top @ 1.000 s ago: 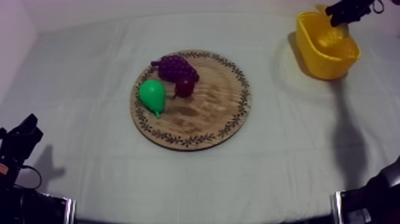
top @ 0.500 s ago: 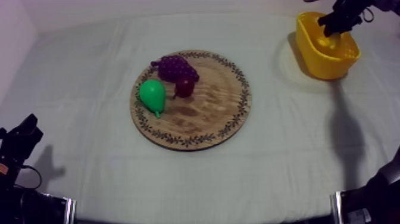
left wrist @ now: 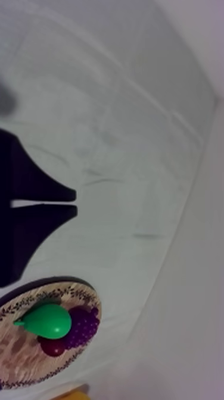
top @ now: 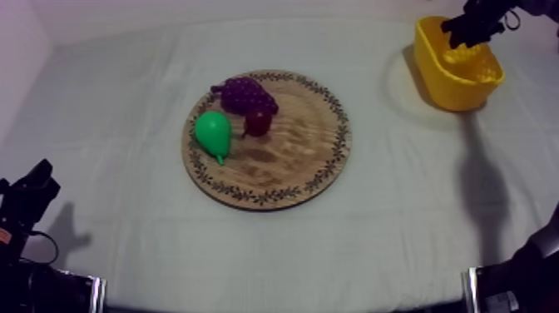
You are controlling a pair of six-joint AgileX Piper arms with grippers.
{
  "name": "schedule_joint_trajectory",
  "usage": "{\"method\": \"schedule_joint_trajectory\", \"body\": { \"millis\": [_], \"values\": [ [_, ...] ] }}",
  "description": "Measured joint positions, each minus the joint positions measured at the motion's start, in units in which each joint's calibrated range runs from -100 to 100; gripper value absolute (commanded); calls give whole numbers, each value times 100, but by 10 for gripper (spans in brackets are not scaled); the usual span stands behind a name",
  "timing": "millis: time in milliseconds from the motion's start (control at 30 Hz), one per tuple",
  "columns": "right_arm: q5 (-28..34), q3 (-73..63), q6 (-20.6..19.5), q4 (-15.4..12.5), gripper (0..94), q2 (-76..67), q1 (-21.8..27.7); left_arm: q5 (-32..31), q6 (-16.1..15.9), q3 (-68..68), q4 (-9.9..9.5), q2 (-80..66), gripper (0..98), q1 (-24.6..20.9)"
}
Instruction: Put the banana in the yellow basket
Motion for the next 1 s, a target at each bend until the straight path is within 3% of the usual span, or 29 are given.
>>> {"method": "schedule_joint_trajectory", "body": {
  "millis": [67, 200, 700, 833, 1000],
  "values": [
    [-154, 143, -28, -41, 73, -144, 26, 0, 0, 0, 0, 0, 1, 0],
    [-421, 612, -51, -41, 23, -542, 94, 0, 0, 0, 0, 0, 1, 0],
    [-1674, 3839, -195, -215, 8, -3613, 369, 0, 0, 0, 0, 0, 1, 0],
    [-2160, 4939, -408, -41, 6, -4627, 292, 0, 0, 0, 0, 0, 1, 0],
    [-2928, 6507, -853, 408, 6, -5890, 58, 0, 0, 0, 0, 0, 1, 0]
  ]
}}
